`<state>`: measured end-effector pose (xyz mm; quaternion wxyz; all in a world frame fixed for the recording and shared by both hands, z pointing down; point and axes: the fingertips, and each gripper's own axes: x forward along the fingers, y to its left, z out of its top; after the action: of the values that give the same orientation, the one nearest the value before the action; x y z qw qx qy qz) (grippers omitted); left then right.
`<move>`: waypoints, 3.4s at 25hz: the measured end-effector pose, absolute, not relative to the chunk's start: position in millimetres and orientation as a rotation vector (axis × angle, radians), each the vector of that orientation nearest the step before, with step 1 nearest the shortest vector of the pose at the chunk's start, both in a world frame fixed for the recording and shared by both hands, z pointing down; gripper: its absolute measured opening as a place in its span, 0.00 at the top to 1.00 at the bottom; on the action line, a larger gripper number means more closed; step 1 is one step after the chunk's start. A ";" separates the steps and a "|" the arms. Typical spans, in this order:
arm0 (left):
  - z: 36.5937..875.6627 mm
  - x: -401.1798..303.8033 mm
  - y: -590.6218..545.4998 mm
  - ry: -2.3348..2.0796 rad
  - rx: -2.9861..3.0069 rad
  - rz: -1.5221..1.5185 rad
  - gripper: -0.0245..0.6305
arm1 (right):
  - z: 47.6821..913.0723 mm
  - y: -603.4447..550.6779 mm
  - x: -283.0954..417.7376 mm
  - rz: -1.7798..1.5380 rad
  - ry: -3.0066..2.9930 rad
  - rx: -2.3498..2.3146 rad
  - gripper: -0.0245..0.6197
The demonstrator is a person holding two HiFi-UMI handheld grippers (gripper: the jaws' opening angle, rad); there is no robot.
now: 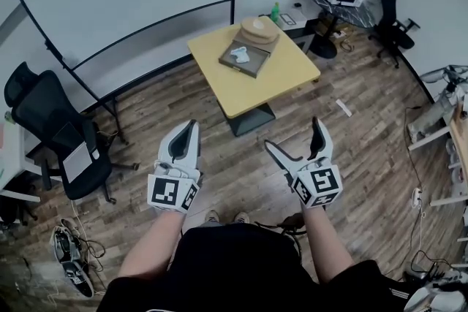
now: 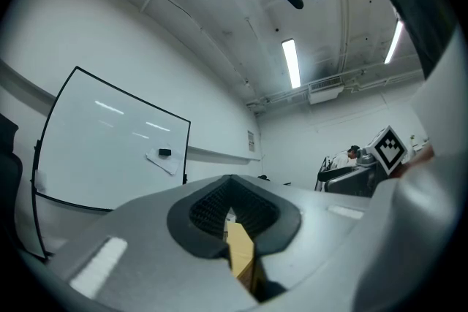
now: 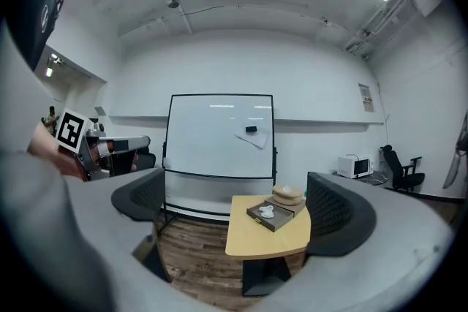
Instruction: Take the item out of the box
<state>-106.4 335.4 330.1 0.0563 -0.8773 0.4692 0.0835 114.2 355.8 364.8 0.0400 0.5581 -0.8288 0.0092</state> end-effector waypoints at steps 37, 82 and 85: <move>369.8 -50.9 -138.5 1.235 -2.792 0.170 0.96 | 411.7 -89.4 118.7 0.139 -2.411 1.671 0.03; 415.1 -57.9 -268.3 1.510 -2.768 0.115 0.96 | 560.6 -287.4 87.4 0.474 -2.046 0.876 0.11; 419.2 -57.6 -268.3 1.525 -2.772 0.108 0.96 | 575.0 -288.0 91.3 0.514 -1.990 0.831 0.11</move>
<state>-57.6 -268.3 419.2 -0.0122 -0.8756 0.4817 0.0342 91.3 -288.0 575.0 0.4461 0.3355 -0.8033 0.2077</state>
